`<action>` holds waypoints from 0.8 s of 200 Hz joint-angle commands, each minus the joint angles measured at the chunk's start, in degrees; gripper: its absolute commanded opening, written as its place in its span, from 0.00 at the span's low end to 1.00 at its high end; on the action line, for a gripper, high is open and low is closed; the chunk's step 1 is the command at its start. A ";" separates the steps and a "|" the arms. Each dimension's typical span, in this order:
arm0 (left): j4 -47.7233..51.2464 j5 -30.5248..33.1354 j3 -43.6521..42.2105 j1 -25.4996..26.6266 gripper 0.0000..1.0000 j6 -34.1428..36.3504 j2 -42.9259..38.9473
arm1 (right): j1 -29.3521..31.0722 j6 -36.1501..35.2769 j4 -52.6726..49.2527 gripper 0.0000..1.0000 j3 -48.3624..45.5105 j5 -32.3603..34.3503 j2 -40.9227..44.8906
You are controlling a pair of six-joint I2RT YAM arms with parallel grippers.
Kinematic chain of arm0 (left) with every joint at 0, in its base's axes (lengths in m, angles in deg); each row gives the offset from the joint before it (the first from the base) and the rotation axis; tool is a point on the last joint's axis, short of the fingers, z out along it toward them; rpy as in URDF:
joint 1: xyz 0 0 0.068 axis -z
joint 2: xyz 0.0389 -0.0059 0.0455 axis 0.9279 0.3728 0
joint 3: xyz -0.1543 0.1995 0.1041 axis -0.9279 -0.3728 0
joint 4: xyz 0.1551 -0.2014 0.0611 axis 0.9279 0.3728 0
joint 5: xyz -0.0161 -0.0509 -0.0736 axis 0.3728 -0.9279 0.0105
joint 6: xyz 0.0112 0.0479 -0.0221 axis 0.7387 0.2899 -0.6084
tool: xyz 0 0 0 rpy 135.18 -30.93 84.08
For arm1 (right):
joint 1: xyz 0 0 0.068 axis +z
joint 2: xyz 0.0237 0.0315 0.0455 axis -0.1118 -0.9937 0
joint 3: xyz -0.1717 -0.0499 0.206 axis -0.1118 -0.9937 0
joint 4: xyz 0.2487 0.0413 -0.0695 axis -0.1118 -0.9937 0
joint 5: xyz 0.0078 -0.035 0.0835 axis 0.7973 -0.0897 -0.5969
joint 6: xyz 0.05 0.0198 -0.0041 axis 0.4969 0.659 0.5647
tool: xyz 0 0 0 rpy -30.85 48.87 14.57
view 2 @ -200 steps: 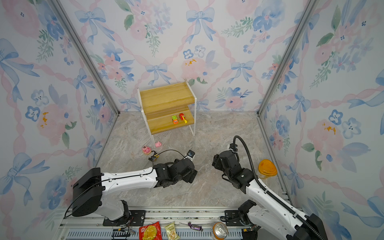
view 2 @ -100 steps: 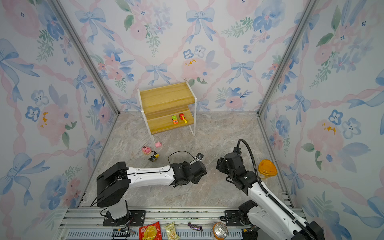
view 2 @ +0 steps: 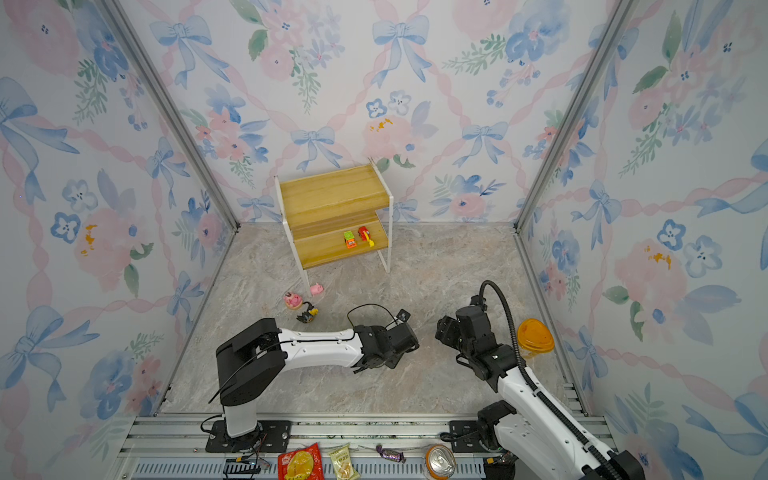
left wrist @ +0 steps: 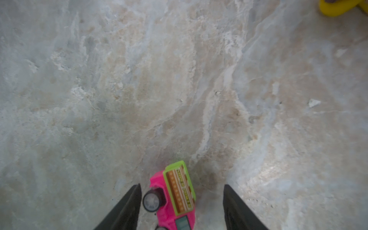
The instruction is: Place and organize the plastic toys onto the shelf
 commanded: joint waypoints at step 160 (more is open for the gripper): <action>-22.14 -26.02 -13.81 -11.11 0.38 -5.49 -11.43 | -1.00 -2.45 6.97 0.76 -0.48 -4.28 -5.68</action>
